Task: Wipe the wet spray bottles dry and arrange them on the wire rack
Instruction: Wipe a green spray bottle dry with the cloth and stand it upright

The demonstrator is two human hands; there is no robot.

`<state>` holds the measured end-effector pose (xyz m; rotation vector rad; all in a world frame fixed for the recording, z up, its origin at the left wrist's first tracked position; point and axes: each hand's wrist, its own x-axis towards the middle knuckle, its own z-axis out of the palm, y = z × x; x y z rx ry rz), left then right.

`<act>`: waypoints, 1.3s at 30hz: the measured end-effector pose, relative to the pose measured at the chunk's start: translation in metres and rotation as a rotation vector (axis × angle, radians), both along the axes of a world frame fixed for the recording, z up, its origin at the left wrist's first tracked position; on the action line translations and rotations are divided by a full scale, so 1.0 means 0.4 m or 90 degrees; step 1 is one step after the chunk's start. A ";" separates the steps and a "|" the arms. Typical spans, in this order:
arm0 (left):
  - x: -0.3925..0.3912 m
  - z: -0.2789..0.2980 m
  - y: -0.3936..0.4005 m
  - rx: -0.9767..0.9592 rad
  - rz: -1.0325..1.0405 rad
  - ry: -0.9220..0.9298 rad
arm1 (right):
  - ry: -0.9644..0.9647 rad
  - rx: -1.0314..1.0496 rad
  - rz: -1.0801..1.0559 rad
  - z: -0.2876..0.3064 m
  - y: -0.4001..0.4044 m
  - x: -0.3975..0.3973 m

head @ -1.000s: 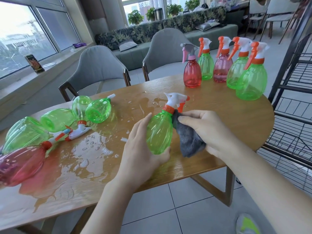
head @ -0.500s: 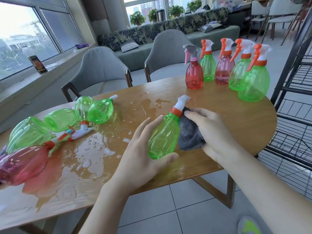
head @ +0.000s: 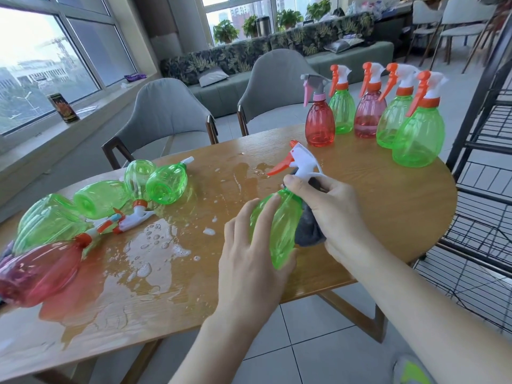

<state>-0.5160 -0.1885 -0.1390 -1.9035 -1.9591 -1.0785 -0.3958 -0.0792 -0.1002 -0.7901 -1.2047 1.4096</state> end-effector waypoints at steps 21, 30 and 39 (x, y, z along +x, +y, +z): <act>-0.047 0.038 -0.004 -0.079 -0.044 -0.132 | -0.026 -0.044 0.026 0.005 -0.012 -0.012; -0.097 0.073 -0.019 -0.202 -0.256 -0.416 | -0.046 -0.007 0.103 0.025 -0.002 0.009; -0.076 0.058 -0.006 -0.127 -0.169 -0.374 | -0.042 0.070 -0.022 0.018 -0.028 0.008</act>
